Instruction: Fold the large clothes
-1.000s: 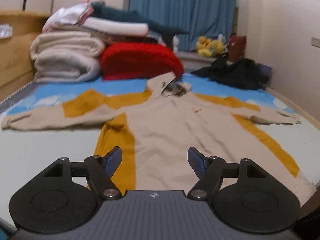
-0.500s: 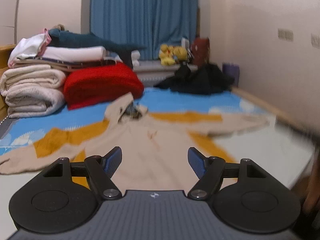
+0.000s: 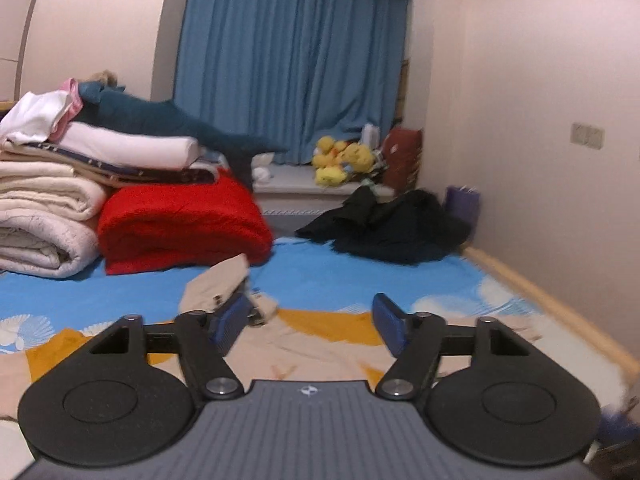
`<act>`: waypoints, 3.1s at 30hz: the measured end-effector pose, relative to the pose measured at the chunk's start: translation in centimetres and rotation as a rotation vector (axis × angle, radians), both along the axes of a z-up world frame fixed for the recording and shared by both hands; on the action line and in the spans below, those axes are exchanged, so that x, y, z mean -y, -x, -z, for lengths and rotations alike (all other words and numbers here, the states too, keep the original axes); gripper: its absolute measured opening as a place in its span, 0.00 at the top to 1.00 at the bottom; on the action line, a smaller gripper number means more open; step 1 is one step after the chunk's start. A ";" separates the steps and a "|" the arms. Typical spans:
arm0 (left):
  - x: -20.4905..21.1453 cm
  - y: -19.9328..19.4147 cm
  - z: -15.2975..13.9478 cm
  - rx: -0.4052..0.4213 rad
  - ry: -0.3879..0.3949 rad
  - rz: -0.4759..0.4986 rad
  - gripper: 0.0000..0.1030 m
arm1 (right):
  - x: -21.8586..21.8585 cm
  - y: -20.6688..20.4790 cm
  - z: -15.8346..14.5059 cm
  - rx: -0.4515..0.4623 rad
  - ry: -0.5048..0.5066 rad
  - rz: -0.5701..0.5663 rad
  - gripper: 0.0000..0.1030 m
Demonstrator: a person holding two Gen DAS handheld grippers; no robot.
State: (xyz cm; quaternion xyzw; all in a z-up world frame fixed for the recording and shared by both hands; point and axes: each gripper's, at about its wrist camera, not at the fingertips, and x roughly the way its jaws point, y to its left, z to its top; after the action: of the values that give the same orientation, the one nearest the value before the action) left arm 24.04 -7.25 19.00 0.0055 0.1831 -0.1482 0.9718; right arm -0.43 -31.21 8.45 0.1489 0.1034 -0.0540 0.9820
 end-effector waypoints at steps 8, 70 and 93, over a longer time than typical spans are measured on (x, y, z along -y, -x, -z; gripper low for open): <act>-9.8 -11.2 11.4 -0.116 -0.024 -0.172 0.68 | -1.8 -3.5 -2.1 0.006 0.153 -0.017 0.35; -59.9 -12.7 25.9 -0.207 0.485 -1.271 1.00 | -18.7 -32.7 7.5 -0.379 0.174 -0.473 0.98; -22.1 -16.0 12.7 -0.055 0.185 -0.560 1.00 | -11.2 -31.3 6.1 -0.453 0.015 -0.326 1.00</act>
State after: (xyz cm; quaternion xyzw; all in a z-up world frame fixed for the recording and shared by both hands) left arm 40.00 14.80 6.28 -0.1376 0.1893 0.1095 0.9660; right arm 30.90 -19.99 2.36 0.1074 0.3423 0.0720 0.9307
